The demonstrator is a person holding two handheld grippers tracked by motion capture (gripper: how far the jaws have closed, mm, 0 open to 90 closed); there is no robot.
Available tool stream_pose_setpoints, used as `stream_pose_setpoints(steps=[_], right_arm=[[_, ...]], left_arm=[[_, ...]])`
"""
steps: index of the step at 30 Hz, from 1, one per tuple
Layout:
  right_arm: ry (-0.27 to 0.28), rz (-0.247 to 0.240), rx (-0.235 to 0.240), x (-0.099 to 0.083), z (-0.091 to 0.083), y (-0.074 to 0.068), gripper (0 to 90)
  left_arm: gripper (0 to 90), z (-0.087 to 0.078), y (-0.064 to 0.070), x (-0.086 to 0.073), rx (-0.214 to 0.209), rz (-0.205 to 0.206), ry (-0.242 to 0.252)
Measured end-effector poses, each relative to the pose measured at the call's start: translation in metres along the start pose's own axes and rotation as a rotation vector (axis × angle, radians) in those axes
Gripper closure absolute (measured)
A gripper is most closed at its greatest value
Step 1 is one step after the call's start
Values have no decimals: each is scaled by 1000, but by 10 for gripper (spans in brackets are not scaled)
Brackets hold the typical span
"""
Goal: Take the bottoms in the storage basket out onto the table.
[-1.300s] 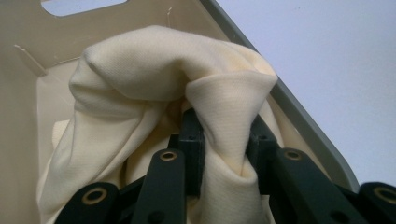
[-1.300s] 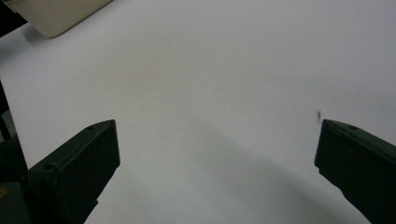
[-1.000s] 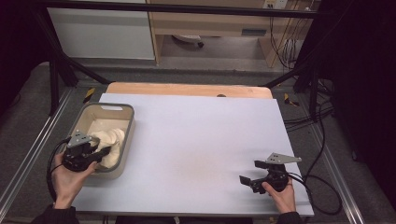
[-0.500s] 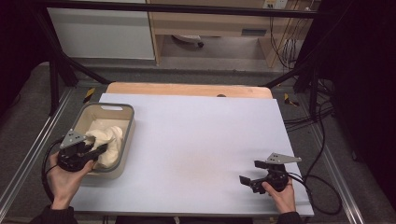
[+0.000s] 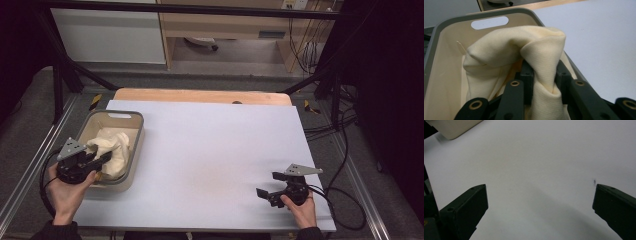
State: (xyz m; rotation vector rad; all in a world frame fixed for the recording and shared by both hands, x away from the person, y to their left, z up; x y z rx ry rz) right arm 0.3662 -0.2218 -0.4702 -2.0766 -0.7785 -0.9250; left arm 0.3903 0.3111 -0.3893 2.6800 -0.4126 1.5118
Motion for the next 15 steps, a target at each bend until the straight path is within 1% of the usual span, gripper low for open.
stream_pose_setpoints(steps=[6, 15], right_arm=[[1, -1, -1, 0, 0, 0, 5], [2, -2, -1, 0, 0, 0, 5]], left_arm=[[739, -4, -1, 3, 9, -9, 26], [740, -8, -2, 6, 16, -20, 46]])
Point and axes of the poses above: each handheld gripper's, and its own axes: z roughly forward along the jaws, x roughly out of its top, y roughly to its right, the point moved 6 cm from there along z, roughly forward along the jaws, and after that the axes turned 11 degrees about x, right-handed, at the moved point
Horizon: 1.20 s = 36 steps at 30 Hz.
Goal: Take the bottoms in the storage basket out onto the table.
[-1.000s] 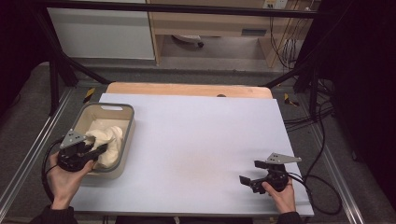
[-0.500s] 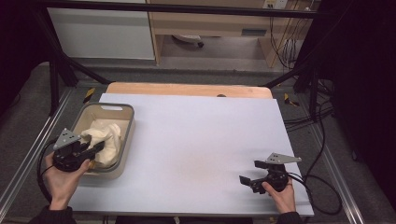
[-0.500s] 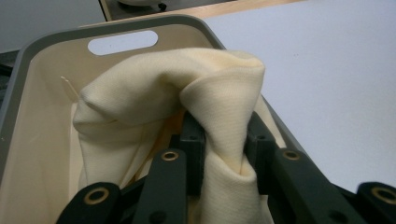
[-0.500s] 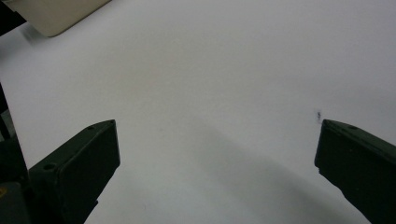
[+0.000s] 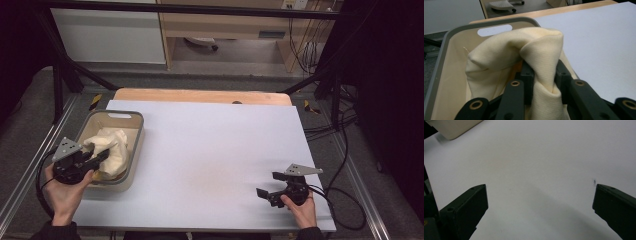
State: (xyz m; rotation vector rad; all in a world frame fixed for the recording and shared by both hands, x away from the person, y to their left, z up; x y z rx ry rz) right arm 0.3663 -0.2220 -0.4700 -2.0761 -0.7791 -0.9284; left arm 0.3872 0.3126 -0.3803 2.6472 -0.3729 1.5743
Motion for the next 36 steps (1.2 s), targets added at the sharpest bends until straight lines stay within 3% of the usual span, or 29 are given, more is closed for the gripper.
stream_pose_setpoints(steps=[36], right_arm=[[0, 0, -1, 0, 0, 0, 5]], left_arm=[[744, -15, -3, 13, 18, -35, 91]])
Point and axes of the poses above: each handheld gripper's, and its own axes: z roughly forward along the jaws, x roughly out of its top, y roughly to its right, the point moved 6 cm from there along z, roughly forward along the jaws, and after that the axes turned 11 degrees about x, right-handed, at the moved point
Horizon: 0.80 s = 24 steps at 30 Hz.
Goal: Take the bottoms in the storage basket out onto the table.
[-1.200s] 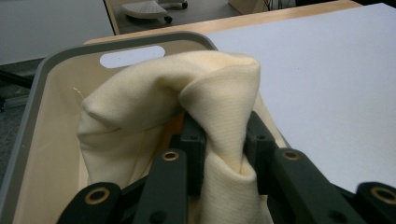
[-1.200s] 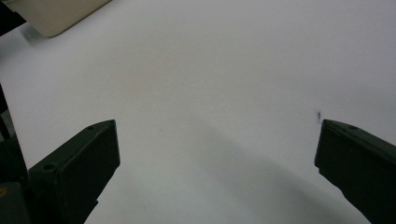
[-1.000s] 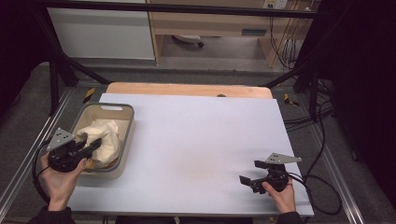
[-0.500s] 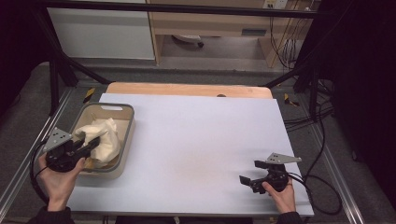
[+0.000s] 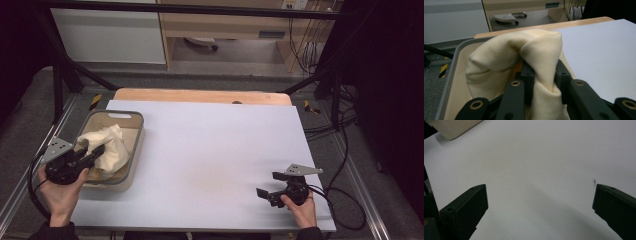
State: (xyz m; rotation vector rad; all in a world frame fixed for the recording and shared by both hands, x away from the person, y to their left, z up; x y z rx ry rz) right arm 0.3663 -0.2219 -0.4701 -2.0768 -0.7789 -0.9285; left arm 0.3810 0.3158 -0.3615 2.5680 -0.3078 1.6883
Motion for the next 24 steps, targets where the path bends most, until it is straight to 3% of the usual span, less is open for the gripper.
stream_pose_setpoints(steps=[24], right_arm=[[2, 2, -2, 0, 0, 0, 5]], left_arm=[[751, -7, 1, 11, 3, -26, 61]])
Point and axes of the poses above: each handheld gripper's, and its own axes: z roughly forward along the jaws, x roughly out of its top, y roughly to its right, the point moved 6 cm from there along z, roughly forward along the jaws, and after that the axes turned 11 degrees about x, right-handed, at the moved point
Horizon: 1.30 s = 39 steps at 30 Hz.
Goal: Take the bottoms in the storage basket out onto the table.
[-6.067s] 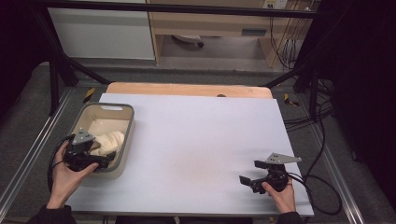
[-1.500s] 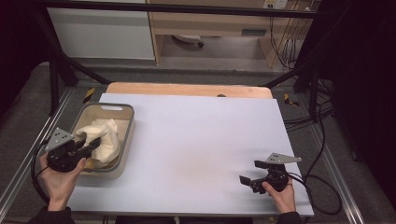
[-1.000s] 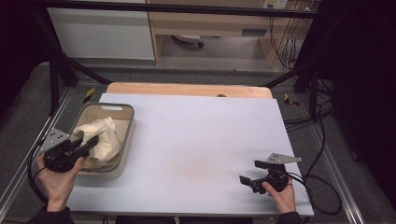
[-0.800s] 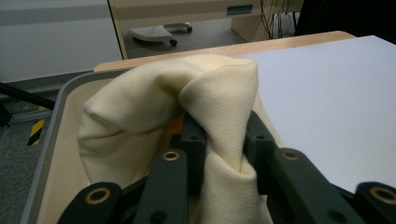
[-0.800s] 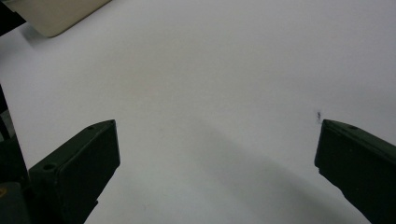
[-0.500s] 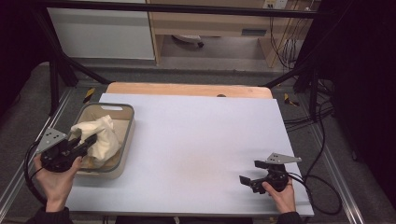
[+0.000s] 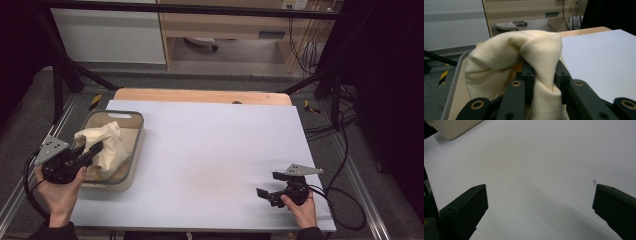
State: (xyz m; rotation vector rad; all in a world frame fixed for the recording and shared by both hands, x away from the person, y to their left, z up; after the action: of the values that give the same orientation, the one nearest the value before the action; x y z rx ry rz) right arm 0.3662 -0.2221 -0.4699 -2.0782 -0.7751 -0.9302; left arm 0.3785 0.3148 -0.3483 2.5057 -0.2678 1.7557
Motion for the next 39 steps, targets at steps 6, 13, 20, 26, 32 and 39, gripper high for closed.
stream_pose_setpoints(steps=[6, 13, 20, 26, 32, 39], right_arm=[[-3, 2, 0, 0, 1, 0, 5], [-1, 4, 1, 0, 1, 0, 5], [-6, 1, 0, 0, 1, 0, 5], [0, 6, 1, 0, 0, 0, 5], [0, 5, -3, 0, 0, 0, 5], [1, 1, -2, 0, 0, 0, 5]], left_arm=[[752, -1, 0, 2, -3, -8, 9], [752, -2, 1, 5, -5, -10, 17], [752, -3, 2, 8, -6, -12, 34], [753, -4, 0, 10, -8, -21, 43], [753, -3, 2, 14, -11, -24, 53], [754, -2, 3, 20, -12, -34, 70]])
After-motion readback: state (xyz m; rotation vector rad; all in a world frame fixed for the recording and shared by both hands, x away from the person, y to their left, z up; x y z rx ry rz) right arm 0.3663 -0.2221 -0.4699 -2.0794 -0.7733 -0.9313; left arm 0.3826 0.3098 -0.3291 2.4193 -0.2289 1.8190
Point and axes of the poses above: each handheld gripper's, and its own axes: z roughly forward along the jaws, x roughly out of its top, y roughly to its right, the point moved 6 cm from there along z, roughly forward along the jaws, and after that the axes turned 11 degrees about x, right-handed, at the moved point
